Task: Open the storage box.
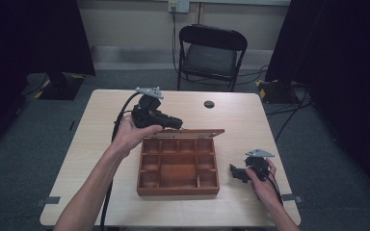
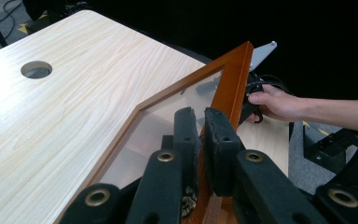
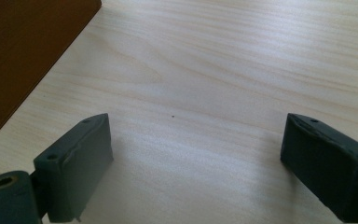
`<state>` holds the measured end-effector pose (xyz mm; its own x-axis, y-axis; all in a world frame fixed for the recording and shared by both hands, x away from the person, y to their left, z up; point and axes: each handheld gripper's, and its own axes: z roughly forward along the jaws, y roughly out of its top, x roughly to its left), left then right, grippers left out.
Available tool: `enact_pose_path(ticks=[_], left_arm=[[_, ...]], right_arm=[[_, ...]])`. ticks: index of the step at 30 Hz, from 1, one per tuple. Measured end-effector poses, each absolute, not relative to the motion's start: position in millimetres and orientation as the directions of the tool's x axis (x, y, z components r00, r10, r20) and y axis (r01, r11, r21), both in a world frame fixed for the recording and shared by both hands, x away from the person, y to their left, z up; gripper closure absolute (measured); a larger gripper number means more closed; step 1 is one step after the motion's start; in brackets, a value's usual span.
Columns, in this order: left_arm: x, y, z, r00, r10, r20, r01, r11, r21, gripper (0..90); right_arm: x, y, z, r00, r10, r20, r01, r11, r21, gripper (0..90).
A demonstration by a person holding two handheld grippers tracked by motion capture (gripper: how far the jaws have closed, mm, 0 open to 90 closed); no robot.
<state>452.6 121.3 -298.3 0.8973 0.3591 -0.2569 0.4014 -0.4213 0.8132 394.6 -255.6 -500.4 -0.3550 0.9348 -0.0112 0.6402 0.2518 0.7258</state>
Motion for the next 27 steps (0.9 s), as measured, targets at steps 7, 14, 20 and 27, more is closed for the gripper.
enact_pose_path(ticks=[7,14,20,27], left_arm=[[452.7,121.4,-298.2,0.895,0.366,-0.256,0.403,-0.412,0.818,83.8],[450.8,120.8,-297.4,0.891,0.386,-0.241,0.397,-0.403,0.824,83.9],[450.8,121.4,-297.3,0.886,0.404,-0.226,0.388,-0.381,0.840,84.2],[451.4,122.0,-296.9,0.885,0.414,-0.212,0.378,-0.374,0.847,84.4]], right_arm=[[394.6,-255.6,-500.4,-0.355,0.935,-0.011,0.640,0.252,0.726,8.1],[394.6,-255.6,-500.4,-0.355,0.935,-0.012,0.640,0.252,0.726,8.1],[394.6,-255.6,-500.4,-0.355,0.935,-0.011,0.640,0.252,0.726,8.2],[394.6,-255.6,-500.4,-0.355,0.935,-0.011,0.640,0.252,0.726,8.2]])
